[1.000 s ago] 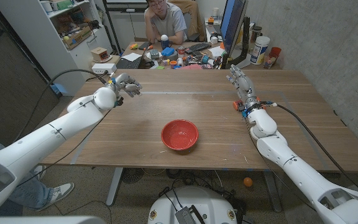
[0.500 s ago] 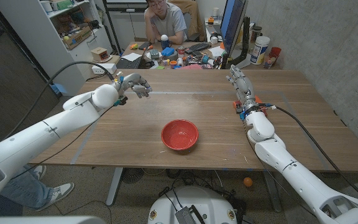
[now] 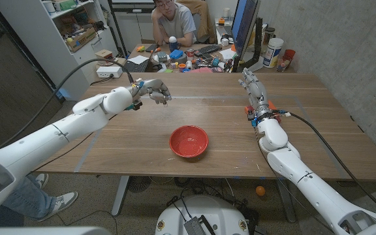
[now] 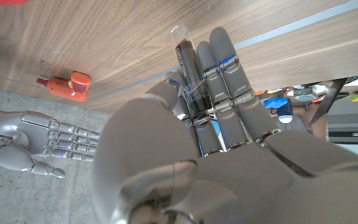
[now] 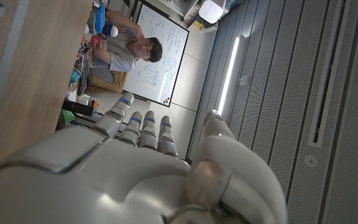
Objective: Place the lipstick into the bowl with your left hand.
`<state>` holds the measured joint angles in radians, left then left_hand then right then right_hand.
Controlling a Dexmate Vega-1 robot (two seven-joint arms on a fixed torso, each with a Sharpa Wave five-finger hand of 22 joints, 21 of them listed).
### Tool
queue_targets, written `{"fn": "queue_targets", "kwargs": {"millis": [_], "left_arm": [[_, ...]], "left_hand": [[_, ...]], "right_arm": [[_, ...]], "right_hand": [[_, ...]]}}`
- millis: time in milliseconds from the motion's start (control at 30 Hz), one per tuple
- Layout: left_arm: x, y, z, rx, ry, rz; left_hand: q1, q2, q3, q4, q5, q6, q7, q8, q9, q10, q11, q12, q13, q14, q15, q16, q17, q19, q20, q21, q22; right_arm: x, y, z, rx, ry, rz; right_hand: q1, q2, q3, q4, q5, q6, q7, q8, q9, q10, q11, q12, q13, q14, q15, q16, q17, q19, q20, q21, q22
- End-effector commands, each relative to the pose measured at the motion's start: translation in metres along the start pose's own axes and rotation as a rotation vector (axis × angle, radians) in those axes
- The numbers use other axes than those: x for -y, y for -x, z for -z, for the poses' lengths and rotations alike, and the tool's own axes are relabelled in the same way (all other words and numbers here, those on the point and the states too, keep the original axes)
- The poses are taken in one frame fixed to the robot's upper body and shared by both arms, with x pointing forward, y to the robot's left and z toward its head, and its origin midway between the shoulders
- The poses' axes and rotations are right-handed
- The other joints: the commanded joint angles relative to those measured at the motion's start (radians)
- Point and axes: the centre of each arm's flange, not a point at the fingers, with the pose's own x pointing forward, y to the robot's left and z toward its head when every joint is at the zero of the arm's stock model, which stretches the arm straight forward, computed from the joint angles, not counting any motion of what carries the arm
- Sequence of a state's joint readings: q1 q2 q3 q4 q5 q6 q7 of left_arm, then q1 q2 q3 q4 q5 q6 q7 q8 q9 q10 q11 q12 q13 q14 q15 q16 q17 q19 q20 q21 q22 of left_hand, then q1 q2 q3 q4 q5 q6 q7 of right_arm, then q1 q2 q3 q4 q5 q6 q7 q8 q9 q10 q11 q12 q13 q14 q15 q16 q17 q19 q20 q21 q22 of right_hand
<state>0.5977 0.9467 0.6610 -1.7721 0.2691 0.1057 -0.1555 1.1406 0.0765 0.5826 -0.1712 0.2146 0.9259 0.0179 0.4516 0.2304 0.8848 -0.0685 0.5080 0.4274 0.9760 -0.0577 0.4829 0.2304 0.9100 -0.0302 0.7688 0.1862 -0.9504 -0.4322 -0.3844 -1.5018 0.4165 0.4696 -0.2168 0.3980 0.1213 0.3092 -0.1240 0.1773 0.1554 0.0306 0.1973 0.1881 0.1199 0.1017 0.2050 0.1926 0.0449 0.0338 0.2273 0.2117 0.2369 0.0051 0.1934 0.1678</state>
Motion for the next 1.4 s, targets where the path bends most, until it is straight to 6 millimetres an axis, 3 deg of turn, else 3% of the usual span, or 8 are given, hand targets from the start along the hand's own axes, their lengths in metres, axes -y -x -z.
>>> {"fn": "queue_targets", "kwargs": {"millis": [33, 600, 1400], "left_arm": [[0.014, -0.017, -0.032, 0.133, -0.069, 0.081], [0.028, -0.022, -0.073, 0.273, -0.113, 0.181], [0.025, -0.011, -0.095, 0.36, -0.173, 0.251]], "left_hand": [[0.04, 0.034, -0.006, 0.0, 0.003, 0.013, 0.005, 0.008, 0.001, 0.055, -0.058, -0.001, 0.007, 0.081, -0.11, -0.003, 0.005, -0.01, 0.0, 0.006, 0.001], [0.041, 0.033, -0.008, -0.001, 0.003, 0.011, 0.001, 0.007, 0.0, 0.057, -0.061, -0.008, 0.011, 0.078, -0.112, -0.009, 0.009, -0.023, -0.001, 0.013, 0.001], [0.04, 0.035, -0.013, 0.001, 0.002, 0.009, -0.002, 0.006, -0.001, 0.061, -0.061, -0.018, 0.018, 0.077, -0.113, -0.014, 0.012, -0.033, 0.0, 0.024, 0.0]], "right_arm": [[0.001, 0.003, -0.003, 0.009, 0.006, 0.022], [0.001, 0.0, 0.001, 0.004, 0.001, 0.029], [-0.003, -0.005, 0.005, -0.009, -0.004, 0.026]], "right_hand": [[0.011, -0.002, -0.002, -0.005, 0.006, 0.005, 0.002, 0.0, 0.002, 0.01, -0.002, 0.004, 0.004, 0.009, 0.001, 0.002, 0.002, 0.01, 0.002, 0.005, 0.003], [0.011, -0.001, -0.004, -0.004, 0.005, 0.007, 0.002, 0.001, 0.002, 0.01, -0.002, 0.003, 0.004, 0.01, 0.0, 0.002, 0.002, 0.01, 0.002, 0.004, 0.003], [0.011, 0.001, -0.006, -0.004, 0.005, 0.007, 0.003, 0.0, 0.002, 0.011, -0.001, 0.002, 0.004, 0.011, 0.001, 0.002, 0.004, 0.007, 0.005, 0.002, 0.003]]}}
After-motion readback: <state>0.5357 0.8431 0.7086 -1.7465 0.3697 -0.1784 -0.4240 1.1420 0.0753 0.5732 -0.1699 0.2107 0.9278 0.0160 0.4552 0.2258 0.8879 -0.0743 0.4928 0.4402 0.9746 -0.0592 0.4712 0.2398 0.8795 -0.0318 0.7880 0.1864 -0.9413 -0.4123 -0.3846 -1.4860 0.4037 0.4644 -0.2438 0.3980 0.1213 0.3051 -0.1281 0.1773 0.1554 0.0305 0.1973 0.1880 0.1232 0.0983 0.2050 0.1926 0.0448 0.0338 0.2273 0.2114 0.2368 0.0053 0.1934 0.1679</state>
